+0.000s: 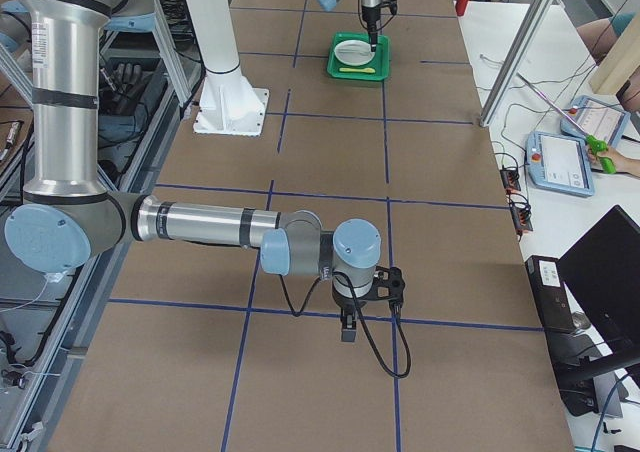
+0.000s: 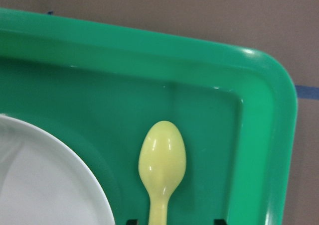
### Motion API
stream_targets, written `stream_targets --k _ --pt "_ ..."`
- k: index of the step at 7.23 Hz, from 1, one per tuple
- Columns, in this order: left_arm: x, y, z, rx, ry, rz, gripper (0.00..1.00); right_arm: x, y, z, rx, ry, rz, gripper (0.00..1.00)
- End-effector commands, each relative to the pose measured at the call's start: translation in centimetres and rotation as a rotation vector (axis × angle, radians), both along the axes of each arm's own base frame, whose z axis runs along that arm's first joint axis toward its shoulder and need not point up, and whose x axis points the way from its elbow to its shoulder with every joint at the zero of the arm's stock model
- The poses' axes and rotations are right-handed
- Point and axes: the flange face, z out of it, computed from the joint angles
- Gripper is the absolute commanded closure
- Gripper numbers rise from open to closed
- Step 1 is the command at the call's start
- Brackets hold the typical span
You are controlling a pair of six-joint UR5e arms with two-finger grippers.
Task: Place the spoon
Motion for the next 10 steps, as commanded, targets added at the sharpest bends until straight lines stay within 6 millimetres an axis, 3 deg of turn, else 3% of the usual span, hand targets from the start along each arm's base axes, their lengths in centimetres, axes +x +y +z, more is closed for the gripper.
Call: stream_targets --k 1,4,5,6,7,8,9,10 --pt "-12.6 -4.0 1.1 0.094 -0.057 -0.002 0.25 0.0 0.0 0.0 0.001 0.000 0.000 0.00" --pt "-31.0 -4.1 13.5 0.164 -0.086 0.109 0.26 0.0 -0.1 -0.1 0.001 0.000 0.000 0.00" --pt "-36.7 -4.7 18.7 0.162 -0.121 0.136 0.27 0.0 0.0 0.0 0.001 0.000 0.000 0.00" --pt "-42.7 -4.4 26.0 0.145 -0.150 0.178 0.28 0.0 0.0 0.0 -0.001 0.000 0.000 0.00" --pt "-46.3 -3.8 31.6 0.121 -0.155 0.214 0.29 0.0 0.0 0.0 0.001 0.000 0.000 0.00" --pt "-46.6 -2.9 32.9 0.094 -0.149 0.210 0.29 0.0 0.0 0.0 -0.001 0.000 0.000 0.00" --pt "-46.5 -2.6 32.4 0.076 -0.146 0.203 0.28 0.0 0.0 0.0 0.001 0.002 0.000 0.00" --pt "-46.1 -2.3 31.7 0.042 -0.136 0.149 0.15 0.0 0.0 0.0 -0.001 0.000 0.000 0.00"
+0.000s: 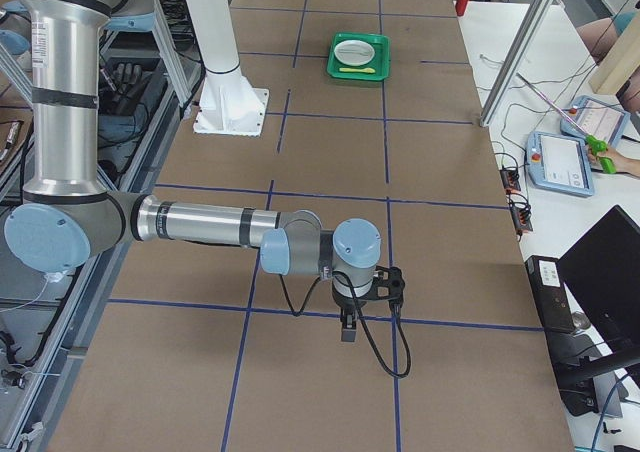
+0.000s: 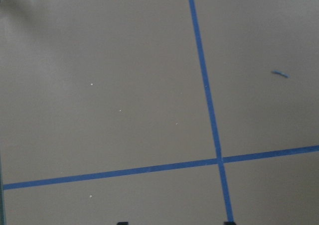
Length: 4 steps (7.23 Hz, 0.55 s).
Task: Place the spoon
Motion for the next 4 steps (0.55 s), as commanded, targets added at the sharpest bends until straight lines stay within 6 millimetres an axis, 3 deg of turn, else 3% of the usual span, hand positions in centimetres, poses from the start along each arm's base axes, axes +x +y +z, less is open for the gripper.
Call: stream_targets --k 1,2,3,4 --pt "2.7 -0.5 -4.4 -0.036 0.018 -0.081 0.00 0.0 0.0 0.0 0.001 -0.001 0.000 0.00" --pt "9.1 -0.5 -6.7 -0.030 0.021 -0.026 0.00 0.0 0.0 0.0 0.001 -0.001 0.000 0.00" --pt "11.0 -0.6 -6.8 -0.017 0.018 0.010 0.00 0.0 0.0 0.0 0.001 -0.001 0.000 0.00" --pt "10.7 0.8 -6.5 -0.014 0.015 0.007 0.00 0.0 0.0 0.0 0.001 -0.001 0.000 0.00"
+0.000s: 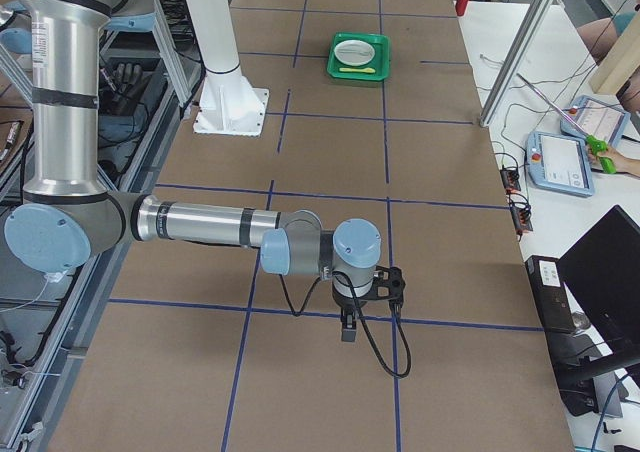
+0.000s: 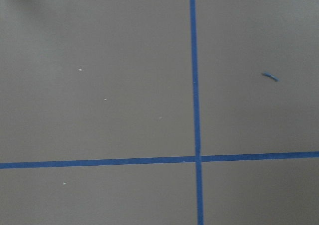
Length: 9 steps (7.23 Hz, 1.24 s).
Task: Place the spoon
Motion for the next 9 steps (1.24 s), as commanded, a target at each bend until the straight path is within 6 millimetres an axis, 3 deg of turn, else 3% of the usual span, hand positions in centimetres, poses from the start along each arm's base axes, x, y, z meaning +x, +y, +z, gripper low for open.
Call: stream_targets --k 1,6,9 --pt "1.1 4.3 1.3 0.049 -0.005 0.057 0.00 0.0 0.0 0.0 -0.001 0.000 0.000 0.00" --pt "1.0 5.6 2.5 0.083 -0.014 0.100 0.00 0.0 -0.1 -0.1 0.000 0.000 0.000 0.00" --pt "1.5 5.8 2.1 0.070 0.069 0.111 0.00 0.0 0.0 0.0 0.000 0.000 0.000 0.00"
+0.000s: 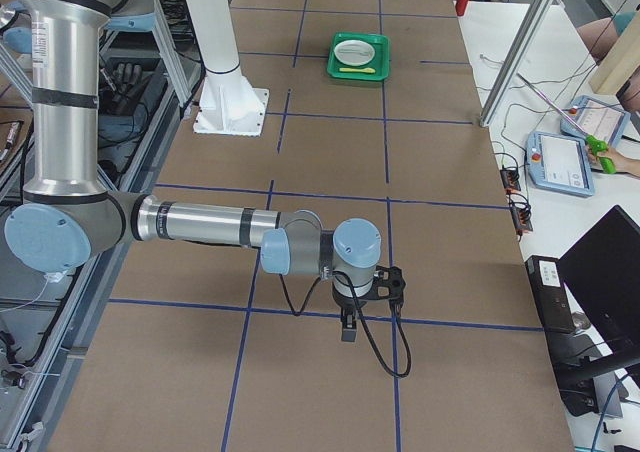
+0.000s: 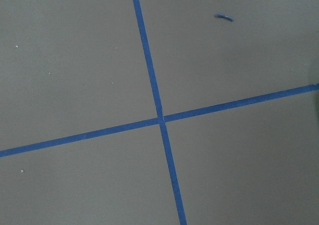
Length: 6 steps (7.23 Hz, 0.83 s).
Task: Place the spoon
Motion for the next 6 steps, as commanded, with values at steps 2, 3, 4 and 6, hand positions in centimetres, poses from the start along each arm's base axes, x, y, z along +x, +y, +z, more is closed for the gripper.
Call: stream_targets --k 2,3,4,6 --pt "-0.10 0.40 -1.12 -0.040 0.093 0.012 0.00 0.00 0.03 0.03 0.000 0.000 0.000 0.00" --pt "-0.12 0.69 -0.93 -0.001 0.086 0.084 0.00 0.00 -0.04 -0.04 0.001 0.000 0.000 0.00" --pt "-0.52 0.87 -0.17 -0.011 0.081 0.106 0.00 0.00 0.03 0.03 0.000 0.000 0.000 0.00" --pt "-0.61 1.05 -0.18 -0.027 0.081 0.103 0.00 0.00 0.04 0.03 0.000 0.000 0.000 0.00"
